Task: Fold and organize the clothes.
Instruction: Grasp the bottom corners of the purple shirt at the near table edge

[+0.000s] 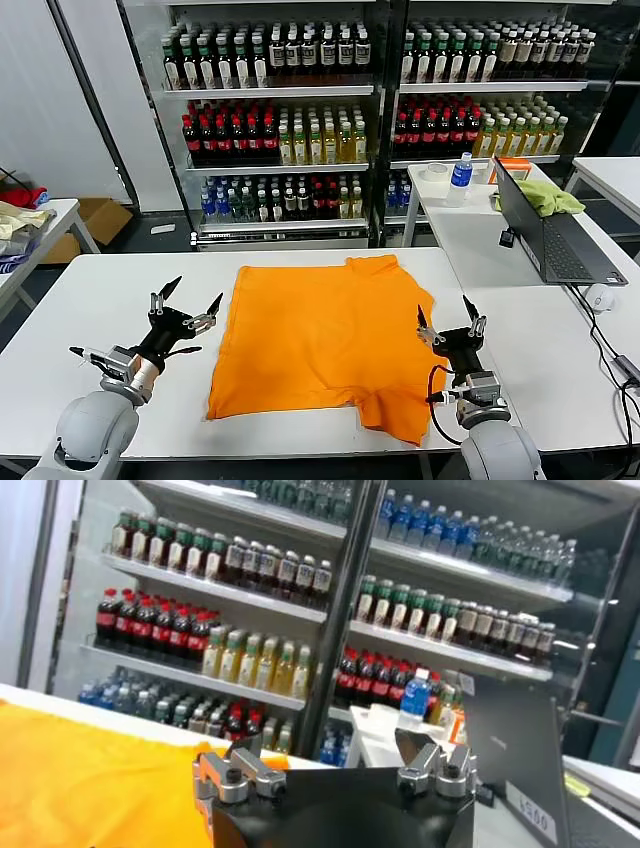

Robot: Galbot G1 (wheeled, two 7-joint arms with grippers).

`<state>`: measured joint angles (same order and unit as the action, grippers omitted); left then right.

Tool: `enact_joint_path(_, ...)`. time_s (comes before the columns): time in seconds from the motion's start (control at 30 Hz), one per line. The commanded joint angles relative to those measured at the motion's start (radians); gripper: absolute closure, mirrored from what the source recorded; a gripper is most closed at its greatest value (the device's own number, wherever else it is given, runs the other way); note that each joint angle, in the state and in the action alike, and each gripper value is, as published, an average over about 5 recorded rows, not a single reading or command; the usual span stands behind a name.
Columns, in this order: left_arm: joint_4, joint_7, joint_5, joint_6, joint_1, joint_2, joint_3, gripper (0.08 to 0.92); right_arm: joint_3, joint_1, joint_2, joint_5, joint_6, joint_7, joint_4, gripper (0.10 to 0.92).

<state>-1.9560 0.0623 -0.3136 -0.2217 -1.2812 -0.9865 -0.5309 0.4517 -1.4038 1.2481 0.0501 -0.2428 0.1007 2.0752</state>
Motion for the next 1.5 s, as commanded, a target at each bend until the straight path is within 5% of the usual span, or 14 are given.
enact_joint_path(0.03,-0.149,-0.078,-0.046,-0.211,-0.2,0.014,-0.017,0.177,-0.012,-0.177,-0.054,0.044,-0.012,0.0,0.108,0.203)
enact_joint_path(0.5,-0.271,-0.188,-0.188,-0.316,-0.413,0.004,-0.034,0.177,-0.041,-0.407,-0.089,0.077,-0.016,0.055,0.148,0.203)
enact_joint_path(1.5,-0.198,-0.318,-0.248,-0.342,-0.323,-0.036,0.067,0.177,-0.103,-0.366,-0.016,0.093,-0.005,0.119,0.063,0.203)
